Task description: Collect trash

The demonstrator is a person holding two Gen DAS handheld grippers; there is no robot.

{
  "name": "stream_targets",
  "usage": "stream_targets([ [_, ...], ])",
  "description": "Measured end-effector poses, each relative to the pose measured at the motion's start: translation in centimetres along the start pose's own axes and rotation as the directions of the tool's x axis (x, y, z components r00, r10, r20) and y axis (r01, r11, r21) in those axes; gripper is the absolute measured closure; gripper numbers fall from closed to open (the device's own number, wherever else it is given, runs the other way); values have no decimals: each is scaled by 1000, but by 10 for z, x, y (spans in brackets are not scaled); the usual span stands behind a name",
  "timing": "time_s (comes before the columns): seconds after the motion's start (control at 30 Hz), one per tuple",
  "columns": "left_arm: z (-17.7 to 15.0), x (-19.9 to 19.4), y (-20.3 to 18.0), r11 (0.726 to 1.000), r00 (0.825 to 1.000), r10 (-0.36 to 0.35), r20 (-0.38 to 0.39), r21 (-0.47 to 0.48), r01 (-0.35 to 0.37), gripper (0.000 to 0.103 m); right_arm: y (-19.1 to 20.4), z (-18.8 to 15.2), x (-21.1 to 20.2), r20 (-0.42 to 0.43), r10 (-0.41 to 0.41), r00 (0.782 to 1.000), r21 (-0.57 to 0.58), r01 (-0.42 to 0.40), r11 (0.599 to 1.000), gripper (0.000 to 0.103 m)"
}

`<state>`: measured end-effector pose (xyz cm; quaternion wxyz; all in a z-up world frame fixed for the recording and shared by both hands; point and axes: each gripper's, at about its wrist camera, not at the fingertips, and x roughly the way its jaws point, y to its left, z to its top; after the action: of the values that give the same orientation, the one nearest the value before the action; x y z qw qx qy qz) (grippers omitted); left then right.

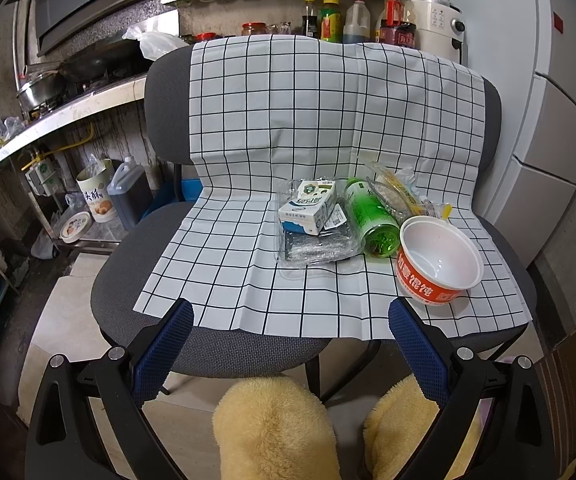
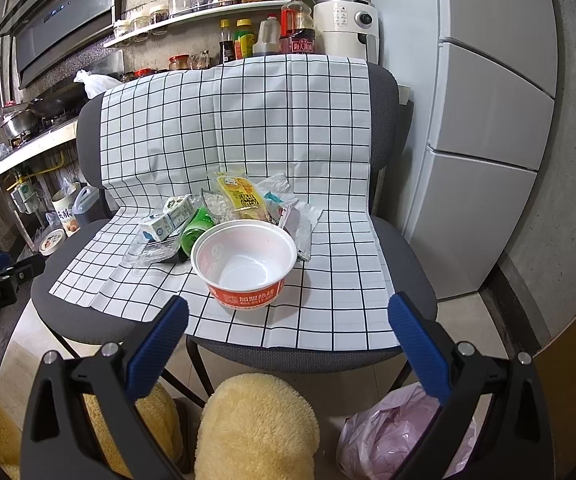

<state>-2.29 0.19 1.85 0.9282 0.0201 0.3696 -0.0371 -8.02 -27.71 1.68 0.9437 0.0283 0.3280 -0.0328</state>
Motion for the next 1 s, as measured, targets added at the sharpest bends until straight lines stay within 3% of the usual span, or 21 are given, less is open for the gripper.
stream_targets([
  [0.27,-4,16,0,1000,999,16,-35,-5,-16,7,-3,-3,15,-32,16,999,14,-16,1000,6],
  [0.6,-12,57,-1,999,993,31,-116,-2,-32,7,-7,-11,65,-89,33,995,19,-32,999,6],
  [0.87,-17,94,3,999,981,37,-190,-7,-38,7,-9,-3,111,-130,129,983,29,-126,992,6],
  [1.0,-17,112,1,997,978,71,-197,21,-68,7,-2,5,134,-158,122,980,5,-123,992,6],
])
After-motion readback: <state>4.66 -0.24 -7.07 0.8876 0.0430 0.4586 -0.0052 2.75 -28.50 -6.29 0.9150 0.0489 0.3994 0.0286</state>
